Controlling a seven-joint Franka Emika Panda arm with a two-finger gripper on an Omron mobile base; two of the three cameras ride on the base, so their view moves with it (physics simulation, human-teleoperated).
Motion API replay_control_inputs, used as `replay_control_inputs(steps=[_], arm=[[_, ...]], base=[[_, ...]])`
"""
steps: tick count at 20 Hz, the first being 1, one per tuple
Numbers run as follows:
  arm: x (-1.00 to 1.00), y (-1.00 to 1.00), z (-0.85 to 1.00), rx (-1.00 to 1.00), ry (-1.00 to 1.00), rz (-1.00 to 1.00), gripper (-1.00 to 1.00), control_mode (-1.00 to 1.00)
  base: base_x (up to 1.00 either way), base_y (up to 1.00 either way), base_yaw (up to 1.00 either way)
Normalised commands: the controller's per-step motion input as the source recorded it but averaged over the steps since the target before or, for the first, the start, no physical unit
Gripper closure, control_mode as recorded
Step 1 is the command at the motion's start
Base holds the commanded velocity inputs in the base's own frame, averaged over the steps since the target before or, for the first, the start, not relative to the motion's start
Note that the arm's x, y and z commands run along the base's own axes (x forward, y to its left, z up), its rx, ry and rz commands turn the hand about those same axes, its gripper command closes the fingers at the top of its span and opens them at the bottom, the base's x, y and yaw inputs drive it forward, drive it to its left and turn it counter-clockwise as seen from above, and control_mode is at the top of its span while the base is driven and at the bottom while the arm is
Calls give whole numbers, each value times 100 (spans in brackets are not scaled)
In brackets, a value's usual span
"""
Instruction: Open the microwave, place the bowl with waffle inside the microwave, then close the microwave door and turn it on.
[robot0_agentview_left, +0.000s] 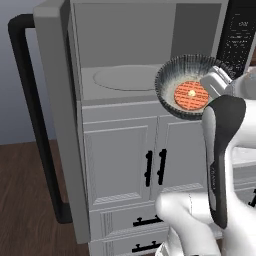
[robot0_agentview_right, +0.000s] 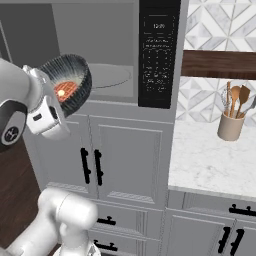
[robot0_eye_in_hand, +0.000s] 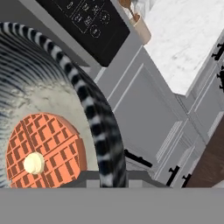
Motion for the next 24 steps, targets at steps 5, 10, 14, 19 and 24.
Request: replay_control_inputs(steps=[5, 10, 14, 19, 24], arm=[[63, 53, 36, 0, 0, -1, 100, -100], [58, 12, 12, 6, 0, -4, 100, -100], [52, -18, 3, 24, 8, 0, 100, -100], [69, -4, 0, 21, 8, 0, 100, -100], [86, 10, -11, 8, 5, 0, 100, -100]], base=[[0, 0, 0], [0, 0, 0], [0, 0, 0], [0, 0, 0], [0, 0, 0]])
